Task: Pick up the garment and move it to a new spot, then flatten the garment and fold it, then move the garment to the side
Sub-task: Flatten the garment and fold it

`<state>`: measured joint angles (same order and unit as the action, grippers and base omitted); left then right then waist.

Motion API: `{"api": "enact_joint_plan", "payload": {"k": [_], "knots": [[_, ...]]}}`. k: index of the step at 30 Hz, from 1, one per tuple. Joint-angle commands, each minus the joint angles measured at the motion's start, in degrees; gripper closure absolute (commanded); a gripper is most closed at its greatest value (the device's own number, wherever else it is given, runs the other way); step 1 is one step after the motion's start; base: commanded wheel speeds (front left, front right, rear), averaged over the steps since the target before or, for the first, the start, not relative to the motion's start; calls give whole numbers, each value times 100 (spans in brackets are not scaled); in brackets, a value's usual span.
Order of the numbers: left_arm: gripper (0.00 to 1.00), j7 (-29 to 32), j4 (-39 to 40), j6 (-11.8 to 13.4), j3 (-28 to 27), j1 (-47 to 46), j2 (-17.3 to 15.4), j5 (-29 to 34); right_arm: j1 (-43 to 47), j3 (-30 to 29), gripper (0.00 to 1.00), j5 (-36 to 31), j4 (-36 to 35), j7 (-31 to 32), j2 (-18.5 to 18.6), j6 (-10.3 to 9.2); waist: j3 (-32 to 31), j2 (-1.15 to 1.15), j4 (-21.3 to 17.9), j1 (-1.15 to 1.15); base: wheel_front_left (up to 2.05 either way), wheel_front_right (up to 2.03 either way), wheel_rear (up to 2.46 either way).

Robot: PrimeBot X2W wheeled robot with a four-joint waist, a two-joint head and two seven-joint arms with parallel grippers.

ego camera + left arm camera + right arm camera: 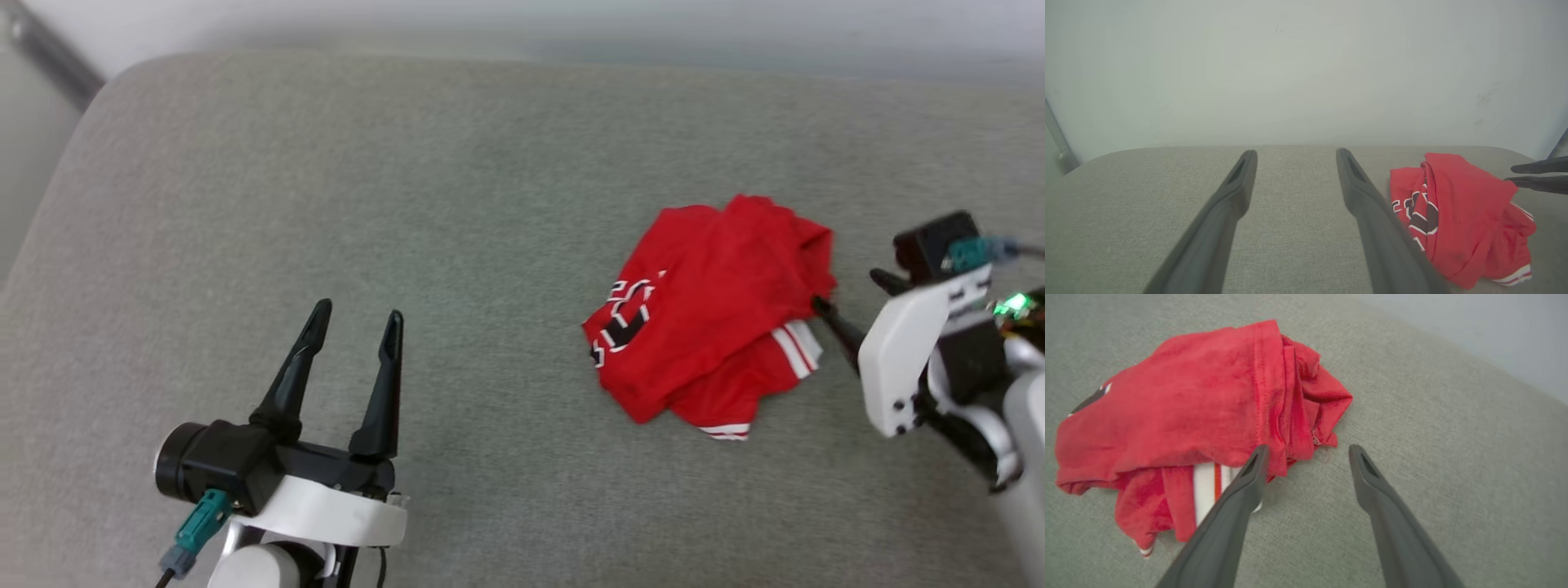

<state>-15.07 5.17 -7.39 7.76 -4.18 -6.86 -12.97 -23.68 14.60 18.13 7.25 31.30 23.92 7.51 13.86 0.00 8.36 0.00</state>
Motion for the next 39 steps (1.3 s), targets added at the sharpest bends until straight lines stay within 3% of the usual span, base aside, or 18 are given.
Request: {"api": "enact_joint_plan", "payload": {"k": [1, 4, 8, 15, 22, 23, 24, 39], "knots": [[0, -15, 6, -5, 58, -115, 20, -43, -255, 32, 0, 171, 60, 360, 110, -4, 238, 0, 274, 0, 0, 0, 0], [0, -15, -24, -5, 154, -186, 49, -69, -578, 156, 0, 357, 235, 1100, 327, -4, 371, 0, 489, 0, 0, 0, 0], [0, -15, -55, -5, 229, -259, 86, -101, -934, 275, 0, 316, 498, 1600, 535, -4, 518, 0, 754, 0, 0, 0, 0], [0, -14, -111, -6, 371, -380, 151, -162, -1229, 506, 0, 146, 1077, 1767, 823, -4, 720, 0, 1089, 0, 0, 0, 0], [0, -15, -154, -6, 456, -427, 246, -100, -987, 629, 0, 140, 1848, 1655, 865, -7, 788, 0, 1259, 0, 0, 0, 0], [0, -15, -169, -6, 463, -431, 254, -95, -968, 667, 59, 134, 1924, 1620, 874, -7, 780, 0, 1265, 0, 0, 0, 0], [0, -15, -188, -6, 464, -429, 260, -95, -962, 691, 100, 135, 1971, 1552, 879, -7, 761, 0, 1266, 0, 0, 0, 0], [0, -15, -245, -6, 161, -112, 137, -49, -2010, 1068, 100, 252, 1357, 528, 983, -4, -192, 0, 711, 0, 0, 0, 0]]}}
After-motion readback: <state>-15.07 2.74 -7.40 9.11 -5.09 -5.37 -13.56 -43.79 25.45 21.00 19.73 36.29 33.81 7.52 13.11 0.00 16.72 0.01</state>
